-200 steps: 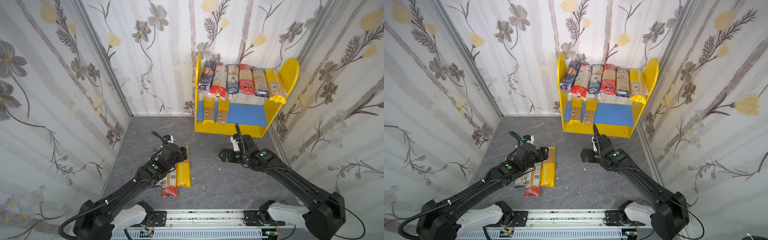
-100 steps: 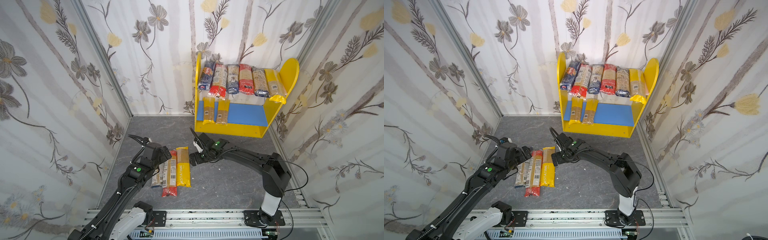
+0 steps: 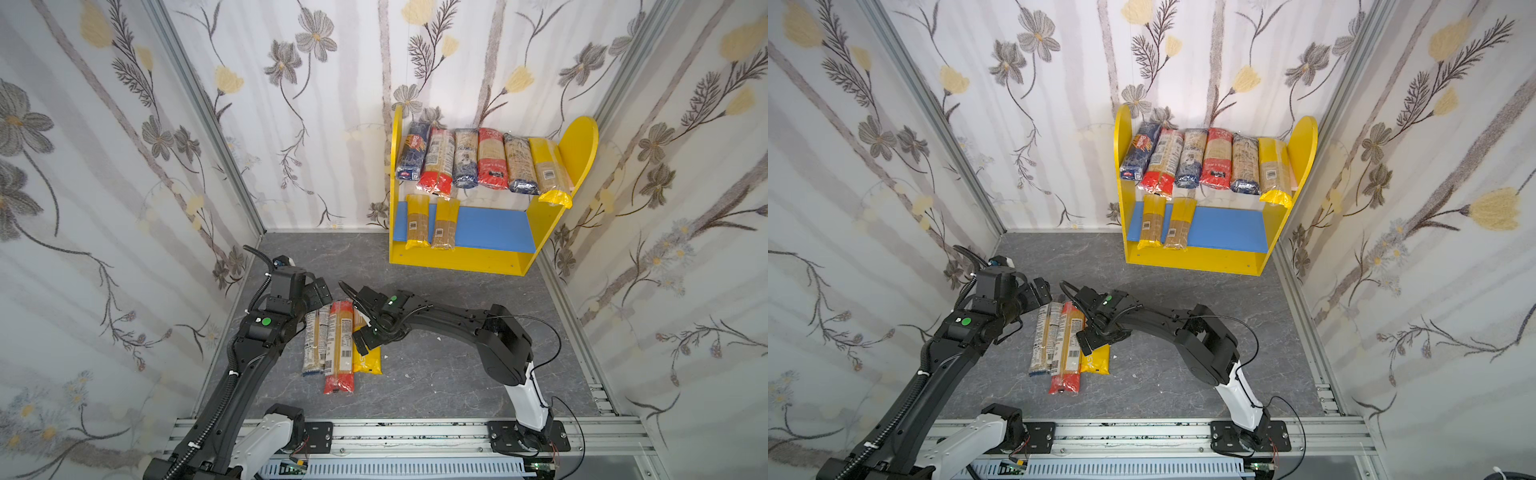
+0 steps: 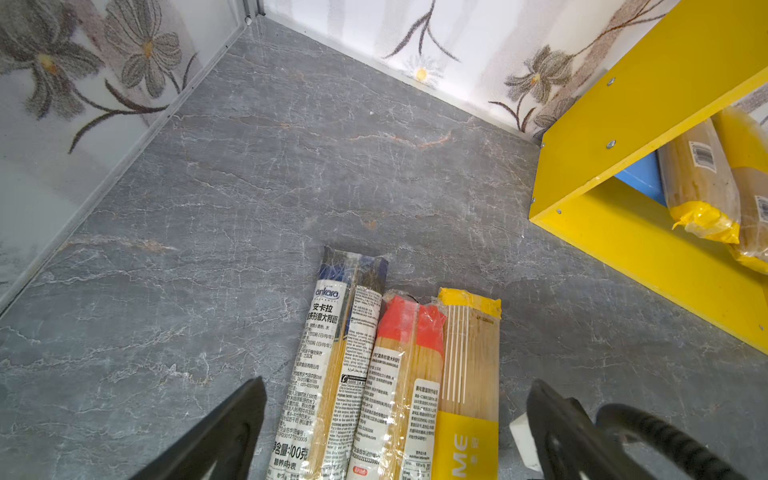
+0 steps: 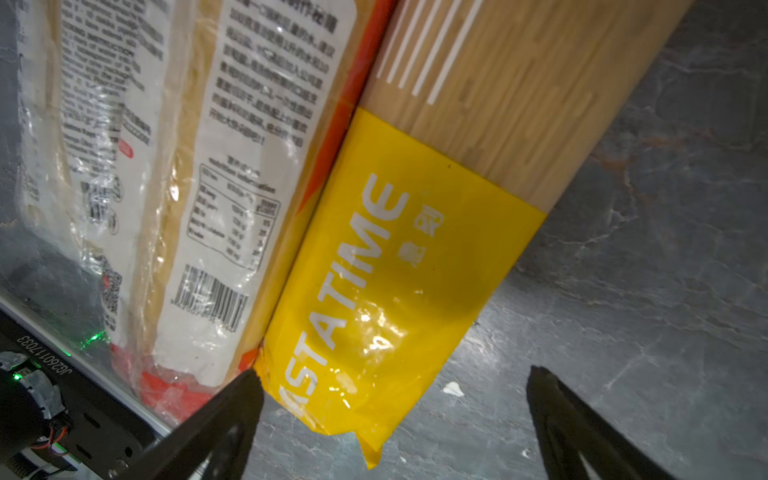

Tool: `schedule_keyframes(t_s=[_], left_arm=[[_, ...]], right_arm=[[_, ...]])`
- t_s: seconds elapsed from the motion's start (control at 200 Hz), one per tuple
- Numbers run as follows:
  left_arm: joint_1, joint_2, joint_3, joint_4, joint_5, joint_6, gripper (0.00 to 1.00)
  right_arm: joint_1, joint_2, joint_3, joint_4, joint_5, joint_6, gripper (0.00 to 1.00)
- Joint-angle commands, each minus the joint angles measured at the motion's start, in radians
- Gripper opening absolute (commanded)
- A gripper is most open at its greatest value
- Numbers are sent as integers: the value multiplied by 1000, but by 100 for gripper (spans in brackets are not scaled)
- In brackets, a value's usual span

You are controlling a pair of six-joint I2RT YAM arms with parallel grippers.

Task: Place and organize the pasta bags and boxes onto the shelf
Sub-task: 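Grasp the yellow PASTATIME bag with the right gripper, then lift the PASTATIME bag upright and carry it toward the blue lower shelf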

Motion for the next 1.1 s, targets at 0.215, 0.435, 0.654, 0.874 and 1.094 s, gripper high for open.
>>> schedule_keyframes(t_s=[0.215,0.435,0.654,0.874,1.094], left_arm=[[7,-7,22,-1,-19,30,100],[7,-17,7,-6,3,-5,100],[7,-120,-115,-7,54,-121,100],[6,-276,-247,-23,107,-226,100],[-19,-272,-243,-65,112,-237,100]], right_arm=[[22,70,-10,-62,123,46,100],[-21,-59,-246,68,164,87,100],[-49,-223,-443,209,168,32,100],[-28,-308,-519,365,143,4,100],[-7,-284,-549,445,123,25,100]])
